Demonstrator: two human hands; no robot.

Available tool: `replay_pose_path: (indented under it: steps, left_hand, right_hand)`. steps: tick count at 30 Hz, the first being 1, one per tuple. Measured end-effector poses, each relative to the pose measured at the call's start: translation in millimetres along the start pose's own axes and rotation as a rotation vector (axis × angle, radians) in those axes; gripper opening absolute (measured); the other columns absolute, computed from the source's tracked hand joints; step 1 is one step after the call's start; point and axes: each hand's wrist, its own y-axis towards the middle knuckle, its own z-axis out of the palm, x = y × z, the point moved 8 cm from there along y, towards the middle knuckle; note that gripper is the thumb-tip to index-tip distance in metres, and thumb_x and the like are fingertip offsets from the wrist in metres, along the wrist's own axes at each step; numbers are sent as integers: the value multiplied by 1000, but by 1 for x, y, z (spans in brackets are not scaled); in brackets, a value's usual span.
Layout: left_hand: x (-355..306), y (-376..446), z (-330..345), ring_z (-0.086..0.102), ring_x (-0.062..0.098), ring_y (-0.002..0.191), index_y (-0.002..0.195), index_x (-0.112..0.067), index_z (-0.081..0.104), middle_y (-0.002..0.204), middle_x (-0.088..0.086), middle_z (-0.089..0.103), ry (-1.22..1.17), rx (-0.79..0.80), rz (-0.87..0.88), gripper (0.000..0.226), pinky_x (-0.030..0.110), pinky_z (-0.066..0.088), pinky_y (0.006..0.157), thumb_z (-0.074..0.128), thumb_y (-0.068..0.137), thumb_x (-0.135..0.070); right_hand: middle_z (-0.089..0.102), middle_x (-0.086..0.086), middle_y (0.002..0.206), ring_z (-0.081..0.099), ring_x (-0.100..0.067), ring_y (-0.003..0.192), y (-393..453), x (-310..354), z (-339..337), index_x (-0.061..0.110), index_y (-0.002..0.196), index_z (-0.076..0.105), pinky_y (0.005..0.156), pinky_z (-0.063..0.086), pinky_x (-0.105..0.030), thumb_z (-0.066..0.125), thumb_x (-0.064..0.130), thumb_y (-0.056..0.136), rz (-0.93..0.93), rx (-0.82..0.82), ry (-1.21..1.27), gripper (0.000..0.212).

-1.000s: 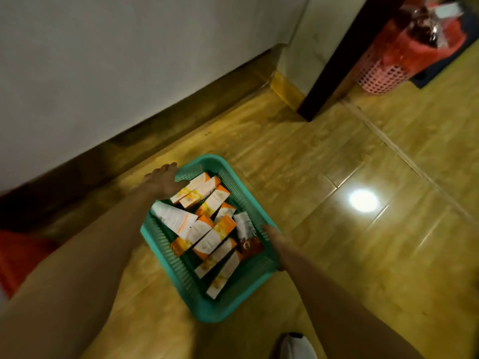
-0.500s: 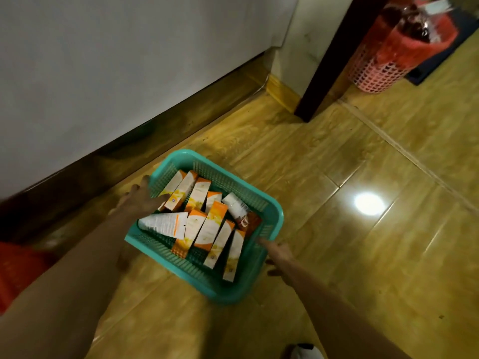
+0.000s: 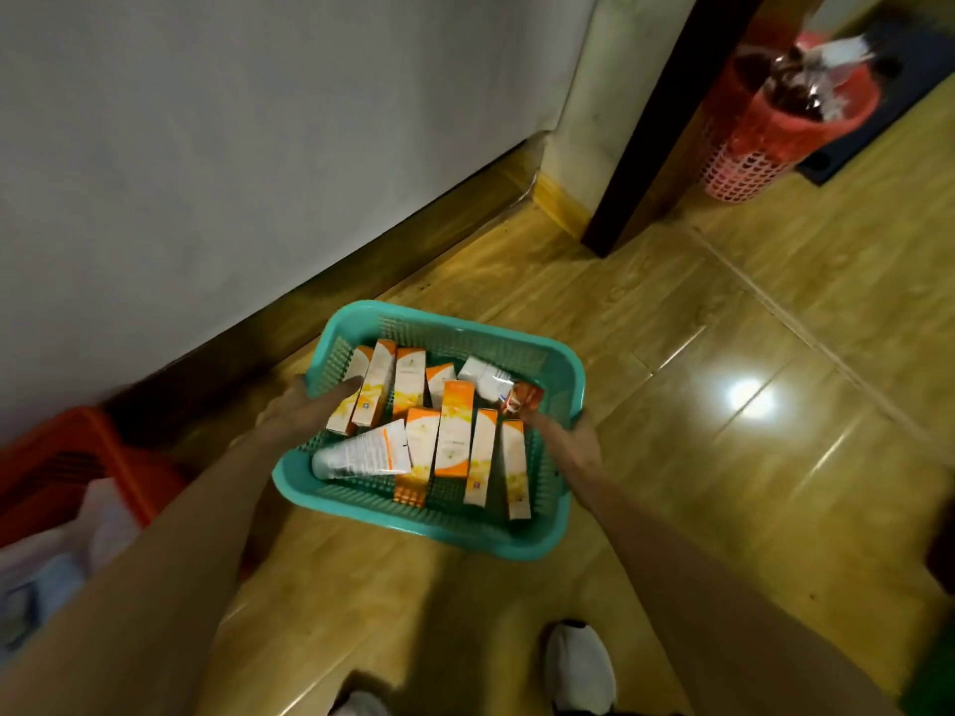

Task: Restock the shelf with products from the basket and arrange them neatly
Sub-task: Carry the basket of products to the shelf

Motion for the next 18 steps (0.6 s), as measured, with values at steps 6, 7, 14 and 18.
replay_pose_path:
  steps: [6,7,14,18]
  left_hand:
    - [-50,-126,-79,61,33,106,135,-20,46,119,9,61,-12,-29,-9,118,50,52,95,42,52,-103]
    - [-55,-146,-94,63,33,104,132,-20,49,117,9,63,-16,-25,-21,118,50,53,93,42,50,-104]
    - [-104,-298,-183,73,32,87,107,-23,67,98,9,74,-182,58,81,96,52,58,86,58,48,-99]
    - [-139,-403,-219,73,32,79,95,-17,68,85,11,74,-176,38,137,96,51,59,82,59,45,-99]
  right_hand:
    - [66,0,114,66,-22,99,-93,91,-53,25,130,49,89,56,-49,82,63,46,11,-22,-11,98]
    - [67,-1,113,67,-22,98,-111,107,-62,24,129,50,88,56,-49,83,62,47,14,-18,-19,96]
    - [65,-2,106,64,-21,95,-257,210,-139,19,121,52,79,55,-39,84,45,66,-17,-46,-41,69]
    - [67,1,104,65,-18,91,-343,244,-182,23,121,54,68,51,-32,83,52,66,-51,-54,12,69]
